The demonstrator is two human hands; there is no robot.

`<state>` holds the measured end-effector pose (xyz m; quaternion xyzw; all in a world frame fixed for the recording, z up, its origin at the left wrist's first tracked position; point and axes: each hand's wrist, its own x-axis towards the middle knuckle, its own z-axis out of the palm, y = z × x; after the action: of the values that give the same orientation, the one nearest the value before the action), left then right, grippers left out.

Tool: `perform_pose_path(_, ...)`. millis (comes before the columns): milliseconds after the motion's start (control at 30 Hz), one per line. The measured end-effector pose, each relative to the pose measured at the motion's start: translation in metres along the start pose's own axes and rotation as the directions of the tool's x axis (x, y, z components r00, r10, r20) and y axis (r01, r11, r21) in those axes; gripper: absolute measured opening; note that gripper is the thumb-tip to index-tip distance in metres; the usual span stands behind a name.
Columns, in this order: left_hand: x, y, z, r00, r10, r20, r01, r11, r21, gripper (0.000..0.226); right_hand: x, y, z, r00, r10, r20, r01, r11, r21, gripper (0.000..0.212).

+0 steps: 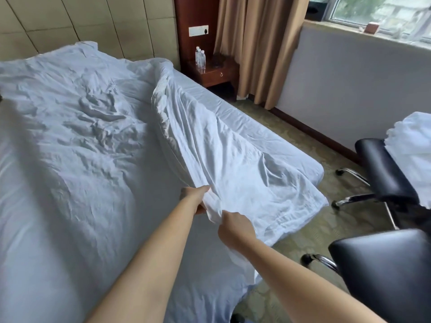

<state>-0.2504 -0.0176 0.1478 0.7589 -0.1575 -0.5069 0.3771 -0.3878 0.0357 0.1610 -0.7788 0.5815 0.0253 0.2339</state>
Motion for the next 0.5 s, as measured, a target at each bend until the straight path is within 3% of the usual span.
perform_pose_path(133,0.004,-0.003,-0.010,0.997,0.049,-0.055,-0.043,0.994,0.102,0.012,-0.003,-0.004,0.002,0.997,-0.060,0.049,0.059,0.998,0.029,0.023)
perform_pose_path(200,0.004,-0.003,-0.015,0.993,0.078,-0.083,-0.061,0.979,0.193,0.005,-0.002,-0.003,0.005,0.993,-0.091,0.071,0.088,0.995,0.047,0.017)
perform_pose_path(333,-0.003,-0.012,-0.024,0.989,0.082,-0.126,-0.033,0.937,0.348,0.008,-0.001,0.007,0.018,0.988,-0.108,0.107,0.099,0.991,0.086,0.008)
perform_pose_path(500,-0.007,-0.030,-0.038,0.982,0.151,-0.116,-0.061,0.827,0.559,0.016,-0.008,0.010,0.036,0.987,-0.090,0.134,0.075,0.990,0.118,0.025)
